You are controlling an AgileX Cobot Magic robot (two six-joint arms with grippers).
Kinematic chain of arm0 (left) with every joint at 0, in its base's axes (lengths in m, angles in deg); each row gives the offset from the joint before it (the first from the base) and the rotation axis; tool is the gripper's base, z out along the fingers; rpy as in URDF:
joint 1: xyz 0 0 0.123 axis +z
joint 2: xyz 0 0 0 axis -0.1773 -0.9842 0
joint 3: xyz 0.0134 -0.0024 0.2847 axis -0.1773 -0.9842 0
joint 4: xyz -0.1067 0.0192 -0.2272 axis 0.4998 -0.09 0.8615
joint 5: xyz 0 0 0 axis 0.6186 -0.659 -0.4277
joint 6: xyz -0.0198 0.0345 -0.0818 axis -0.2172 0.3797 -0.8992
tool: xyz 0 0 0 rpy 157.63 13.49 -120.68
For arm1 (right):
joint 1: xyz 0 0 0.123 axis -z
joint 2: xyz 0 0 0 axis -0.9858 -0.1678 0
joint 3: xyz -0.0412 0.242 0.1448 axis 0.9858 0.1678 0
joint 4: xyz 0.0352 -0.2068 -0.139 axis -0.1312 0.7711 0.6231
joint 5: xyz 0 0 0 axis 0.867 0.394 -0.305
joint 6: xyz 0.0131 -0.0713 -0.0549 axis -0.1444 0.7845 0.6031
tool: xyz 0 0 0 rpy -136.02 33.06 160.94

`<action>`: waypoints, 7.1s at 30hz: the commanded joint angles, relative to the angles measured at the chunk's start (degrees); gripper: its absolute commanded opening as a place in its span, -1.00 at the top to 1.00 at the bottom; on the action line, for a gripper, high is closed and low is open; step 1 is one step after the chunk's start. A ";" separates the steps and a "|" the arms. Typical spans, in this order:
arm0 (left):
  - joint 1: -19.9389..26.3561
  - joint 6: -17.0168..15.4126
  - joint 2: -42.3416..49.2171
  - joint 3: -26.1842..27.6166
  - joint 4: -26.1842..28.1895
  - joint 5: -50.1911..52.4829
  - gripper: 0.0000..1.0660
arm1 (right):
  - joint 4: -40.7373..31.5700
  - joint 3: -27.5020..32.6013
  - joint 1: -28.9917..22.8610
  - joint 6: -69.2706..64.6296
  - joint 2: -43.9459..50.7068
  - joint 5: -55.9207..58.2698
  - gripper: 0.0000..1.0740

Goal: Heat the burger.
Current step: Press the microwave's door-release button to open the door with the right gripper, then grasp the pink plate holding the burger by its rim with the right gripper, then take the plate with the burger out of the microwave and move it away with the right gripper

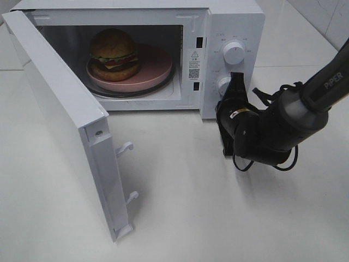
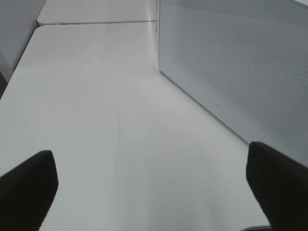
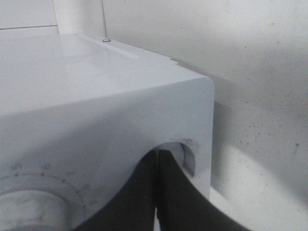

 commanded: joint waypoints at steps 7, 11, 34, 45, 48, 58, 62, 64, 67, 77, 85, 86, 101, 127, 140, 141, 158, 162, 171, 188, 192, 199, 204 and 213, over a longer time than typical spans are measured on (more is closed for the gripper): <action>0.23 0.00 0.40 -0.23 0.17 0.40 -0.88 | 2.81 4.18 0.11 3.78 6.82 10.08 1.00; 0.23 0.00 0.40 -0.23 0.17 0.40 -0.88 | 2.81 6.07 0.11 5.16 9.00 11.17 1.00; 0.23 0.00 0.40 -0.23 0.23 0.40 -0.88 | 14.90 9.05 1.95 44.46 25.84 48.99 1.00; 0.23 0.00 0.40 -0.23 0.23 0.40 -0.88 | 24.47 -2.35 2.98 77.81 26.13 79.24 1.00; 0.23 0.00 0.40 -0.23 0.23 0.40 -0.88 | 26.53 -4.98 2.98 87.66 26.13 85.66 1.00; 0.23 0.00 0.40 -0.23 0.23 0.40 -0.88 | 33.80 -11.23 2.98 121.75 26.13 100.90 0.99; 0.23 0.00 0.40 -0.23 0.23 0.40 -0.88 | 36.21 -12.32 2.98 136.59 26.13 100.84 0.96; 0.23 0.00 0.40 -0.23 0.23 0.40 -0.88 | 36.33 -12.55 2.98 139.40 26.13 100.73 0.95; 0.23 0.00 0.40 -0.23 0.23 0.40 -0.88 | 37.64 -12.55 2.98 149.43 26.13 100.50 0.92; 0.23 0.00 0.40 -0.23 0.23 0.40 -0.88 | 40.05 -12.55 2.75 157.22 26.13 94.02 0.41; 0.23 0.00 0.40 -0.23 0.23 0.40 -0.88 | 39.94 -12.55 1.15 156.30 26.13 86.00 -0.50; 0.23 0.00 0.40 -0.23 0.23 0.40 -0.88 | 39.94 -12.55 1.15 156.30 26.13 86.00 -0.50; 0.23 0.00 0.40 -0.23 0.23 0.40 -0.88 | 41.60 -15.24 -1.89 152.46 25.95 71.56 -0.78; 0.23 0.00 0.40 -0.23 0.23 0.40 -0.88 | 45.15 -29.16 -5.21 148.63 11.00 68.81 -0.72; 0.23 0.00 0.40 -0.23 0.23 0.40 -0.88 | 49.56 -39.25 -5.21 142.72 1.95 69.90 -0.68; 0.23 0.00 0.40 -0.23 0.23 0.40 -0.88 | 49.56 -39.25 -5.21 142.72 1.95 69.90 -0.68; 0.23 0.00 0.40 -0.23 0.17 0.40 -0.88 | 49.39 -55.63 -5.21 142.72 -9.68 80.67 -0.59; 0.23 0.00 0.40 -0.23 0.17 0.40 -0.88 | 48.93 -58.38 -5.21 142.72 -11.40 81.47 -0.58; 0.23 0.00 0.40 -0.23 0.17 0.40 -0.88 | 47.33 -66.35 -4.41 142.78 -16.21 83.82 -0.34; 0.23 0.00 0.40 -0.23 0.17 0.40 -0.88 | 46.07 -66.52 -4.41 148.63 -16.67 82.05 1.00; 0.23 0.00 0.40 -0.23 0.17 0.40 -0.88 | 46.01 -66.52 -4.58 149.66 -16.67 82.16 1.00; 0.23 0.00 0.40 -0.23 0.17 0.40 -0.88 | 45.84 -66.41 -5.67 150.06 -16.27 83.08 1.00; 0.23 0.00 0.40 -0.23 0.17 0.40 -0.88 | 45.84 -66.41 -6.36 150.97 -15.01 84.11 1.00; 0.23 0.00 0.40 -0.23 0.17 0.40 -0.88 | 43.66 -58.56 -6.53 156.19 -10.03 77.75 1.00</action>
